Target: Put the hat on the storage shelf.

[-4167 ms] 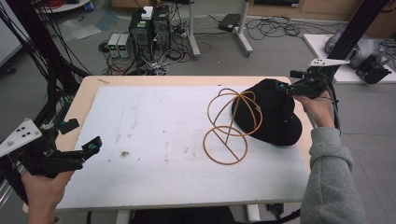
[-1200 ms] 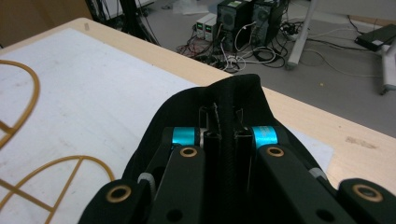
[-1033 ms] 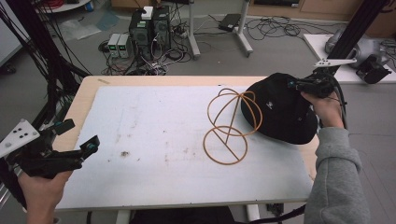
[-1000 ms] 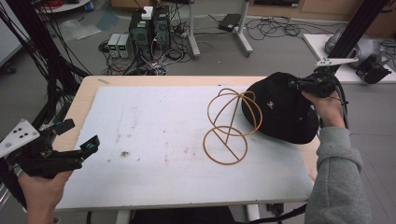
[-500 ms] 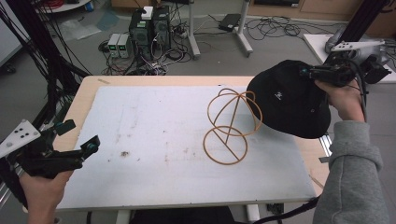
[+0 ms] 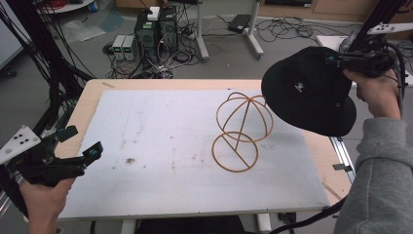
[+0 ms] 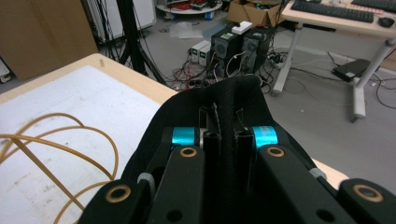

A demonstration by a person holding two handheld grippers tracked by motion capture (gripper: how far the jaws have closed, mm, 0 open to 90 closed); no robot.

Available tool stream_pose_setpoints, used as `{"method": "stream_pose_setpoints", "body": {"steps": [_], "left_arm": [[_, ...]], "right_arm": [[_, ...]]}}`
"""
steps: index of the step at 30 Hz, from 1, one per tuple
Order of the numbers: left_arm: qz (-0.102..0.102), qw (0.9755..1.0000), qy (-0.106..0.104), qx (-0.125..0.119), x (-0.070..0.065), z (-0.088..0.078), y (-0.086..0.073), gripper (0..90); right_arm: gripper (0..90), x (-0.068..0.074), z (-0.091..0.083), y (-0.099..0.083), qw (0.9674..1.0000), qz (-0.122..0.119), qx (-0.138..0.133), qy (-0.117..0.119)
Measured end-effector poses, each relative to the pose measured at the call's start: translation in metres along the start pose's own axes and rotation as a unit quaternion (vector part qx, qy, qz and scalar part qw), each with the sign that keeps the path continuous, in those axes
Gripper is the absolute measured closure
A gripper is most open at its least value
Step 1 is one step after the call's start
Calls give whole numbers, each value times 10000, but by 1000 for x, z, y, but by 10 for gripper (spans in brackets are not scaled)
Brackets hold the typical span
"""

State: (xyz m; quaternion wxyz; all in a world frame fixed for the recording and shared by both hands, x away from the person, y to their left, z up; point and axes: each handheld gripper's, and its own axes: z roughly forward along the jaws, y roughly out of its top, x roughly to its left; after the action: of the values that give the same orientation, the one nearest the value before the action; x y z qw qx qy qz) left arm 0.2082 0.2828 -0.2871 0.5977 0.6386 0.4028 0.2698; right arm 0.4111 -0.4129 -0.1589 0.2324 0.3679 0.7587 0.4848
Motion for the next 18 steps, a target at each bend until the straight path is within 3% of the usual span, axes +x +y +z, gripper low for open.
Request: {"method": "stream_pose_setpoints", "body": {"steps": [6, 18], "left_arm": [[17, 10000, -35, 28, -2, 2, 0, 17], [-55, 10000, -34, 57, 4, 3, -3, 17]], "right_arm": [[871, 3, -15, 18, 9999, 23, -138, 67], [871, 8, -19, 42, 9998, -115, -112, 93]]}}
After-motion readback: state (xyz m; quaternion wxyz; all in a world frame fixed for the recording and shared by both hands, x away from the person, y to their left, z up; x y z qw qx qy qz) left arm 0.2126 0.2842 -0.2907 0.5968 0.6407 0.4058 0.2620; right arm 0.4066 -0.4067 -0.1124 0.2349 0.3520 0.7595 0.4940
